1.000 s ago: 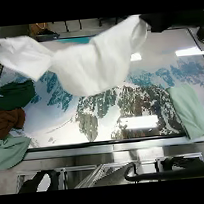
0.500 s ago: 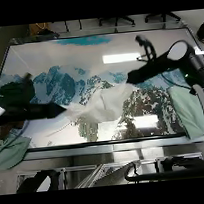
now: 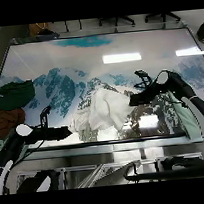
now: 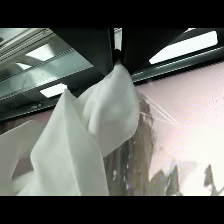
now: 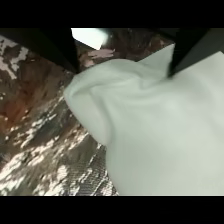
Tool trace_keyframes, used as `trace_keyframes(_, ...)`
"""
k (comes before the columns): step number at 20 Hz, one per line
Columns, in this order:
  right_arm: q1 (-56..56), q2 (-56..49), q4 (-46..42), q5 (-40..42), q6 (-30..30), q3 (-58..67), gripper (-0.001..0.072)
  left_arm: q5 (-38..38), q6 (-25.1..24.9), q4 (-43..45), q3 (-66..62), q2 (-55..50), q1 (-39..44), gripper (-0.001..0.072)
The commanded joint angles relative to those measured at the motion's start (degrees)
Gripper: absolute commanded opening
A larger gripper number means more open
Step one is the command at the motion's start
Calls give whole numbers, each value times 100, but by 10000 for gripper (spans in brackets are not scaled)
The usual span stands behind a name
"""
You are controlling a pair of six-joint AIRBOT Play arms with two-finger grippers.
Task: Fold the shirts.
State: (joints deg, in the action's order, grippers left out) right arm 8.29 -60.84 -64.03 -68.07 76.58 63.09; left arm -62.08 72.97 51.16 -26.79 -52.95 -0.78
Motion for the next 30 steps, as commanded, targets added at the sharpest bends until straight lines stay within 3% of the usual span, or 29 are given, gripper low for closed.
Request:
trace_keyframes(1,-24,345,236,-461,24,-59,691,9,-101,-13,-151,-4,4,20)
trace_keyframes(3,-4,645,236,-839,20,-101,691,83,-98,-13,-354,-4,122,20)
trace_keyframes(5,144,905,238,-651,-4,-503,691,192,-98,-11,-435,-4,205,20)
trace_keyframes(10,1029,767,872,649,-160,-1792,692,208,-98,-15,-428,-369,203,20)
trace_keyframes(14,1932,48,946,1847,-245,-1847,691,210,-107,-31,-428,-763,203,20)
trace_keyframes(17,2170,-260,986,2068,-245,-1563,686,214,-166,-24,-428,-813,203,20)
trace_keyframes(18,2179,-260,981,2065,-247,-1434,593,229,-203,-24,-428,-745,203,20)
trace_keyframes(20,2179,-201,968,2039,-374,-1134,13,339,-203,-22,-428,-525,203,20)
trace_keyframes(23,2131,101,970,1478,-472,-382,18,448,-199,-15,-527,37,79,20)
trace_keyframes(25,1792,540,977,1060,-542,660,18,94,-199,-11,-1178,463,-367,20)
trace_keyframes(30,-81,1252,973,1434,-358,4118,17,-1104,-199,-9,-4767,820,-2072,20)
